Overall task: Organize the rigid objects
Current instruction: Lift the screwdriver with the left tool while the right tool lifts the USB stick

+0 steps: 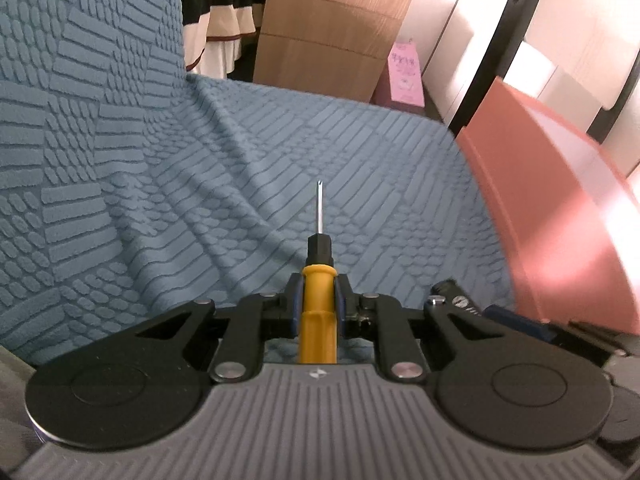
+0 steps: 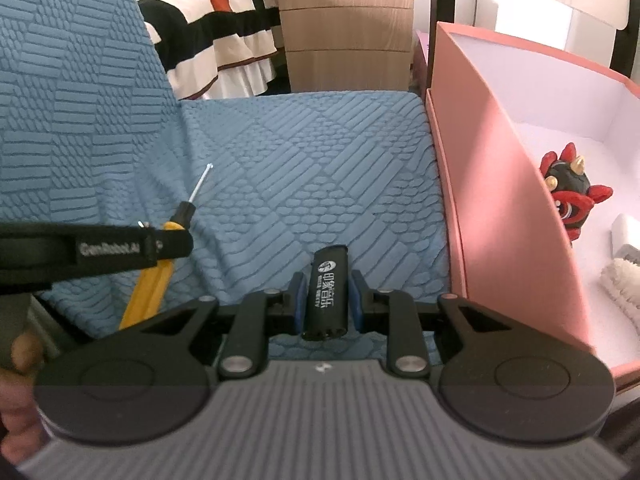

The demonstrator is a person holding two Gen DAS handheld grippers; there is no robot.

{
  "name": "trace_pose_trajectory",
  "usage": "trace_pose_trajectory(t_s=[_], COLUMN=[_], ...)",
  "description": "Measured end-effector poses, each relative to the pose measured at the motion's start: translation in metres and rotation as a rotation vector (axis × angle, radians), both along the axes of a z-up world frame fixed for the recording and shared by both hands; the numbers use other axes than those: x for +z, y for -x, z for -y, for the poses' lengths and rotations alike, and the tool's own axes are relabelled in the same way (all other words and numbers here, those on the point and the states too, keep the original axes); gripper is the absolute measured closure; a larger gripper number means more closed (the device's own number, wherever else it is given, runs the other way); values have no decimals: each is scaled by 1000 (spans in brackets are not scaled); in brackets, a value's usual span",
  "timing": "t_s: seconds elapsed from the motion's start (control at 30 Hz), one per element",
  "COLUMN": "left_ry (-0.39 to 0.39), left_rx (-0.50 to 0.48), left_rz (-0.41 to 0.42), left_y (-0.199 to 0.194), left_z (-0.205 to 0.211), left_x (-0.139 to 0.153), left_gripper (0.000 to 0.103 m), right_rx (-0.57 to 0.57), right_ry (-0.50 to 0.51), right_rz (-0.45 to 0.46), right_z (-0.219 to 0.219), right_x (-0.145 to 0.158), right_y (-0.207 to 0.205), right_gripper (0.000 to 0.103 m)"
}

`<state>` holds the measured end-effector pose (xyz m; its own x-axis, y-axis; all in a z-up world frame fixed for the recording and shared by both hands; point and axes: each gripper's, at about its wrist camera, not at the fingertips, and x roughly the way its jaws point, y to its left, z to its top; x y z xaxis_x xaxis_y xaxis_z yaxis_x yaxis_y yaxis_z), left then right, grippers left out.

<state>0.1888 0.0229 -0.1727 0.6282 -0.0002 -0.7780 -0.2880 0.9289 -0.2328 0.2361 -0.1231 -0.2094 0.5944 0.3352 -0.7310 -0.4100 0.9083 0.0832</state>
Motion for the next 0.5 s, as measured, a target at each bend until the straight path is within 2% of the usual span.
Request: trace_pose_trajectory(t_s=[0.17,0.23,0.3,0.5], left_ry=[44,41,45,53], left_rx=[-4,-10,-10,-10], left_rz=[14,20,28,21], left_y=[-2,-5,-6,-9], left_z=[4,7,9,13], left_x=[7,10,13,12], left_gripper=[83,83,83,83], right_rx=[-2,-2,-6,22], right_ry=[-14,-23,-46,-30], right_rz=[6,-3,-21,-61], right_z=[2,4,5,-2], right_x=[5,7,9,-1], right_y=[3,2,0,-5], right_gripper=[80,93,93,93])
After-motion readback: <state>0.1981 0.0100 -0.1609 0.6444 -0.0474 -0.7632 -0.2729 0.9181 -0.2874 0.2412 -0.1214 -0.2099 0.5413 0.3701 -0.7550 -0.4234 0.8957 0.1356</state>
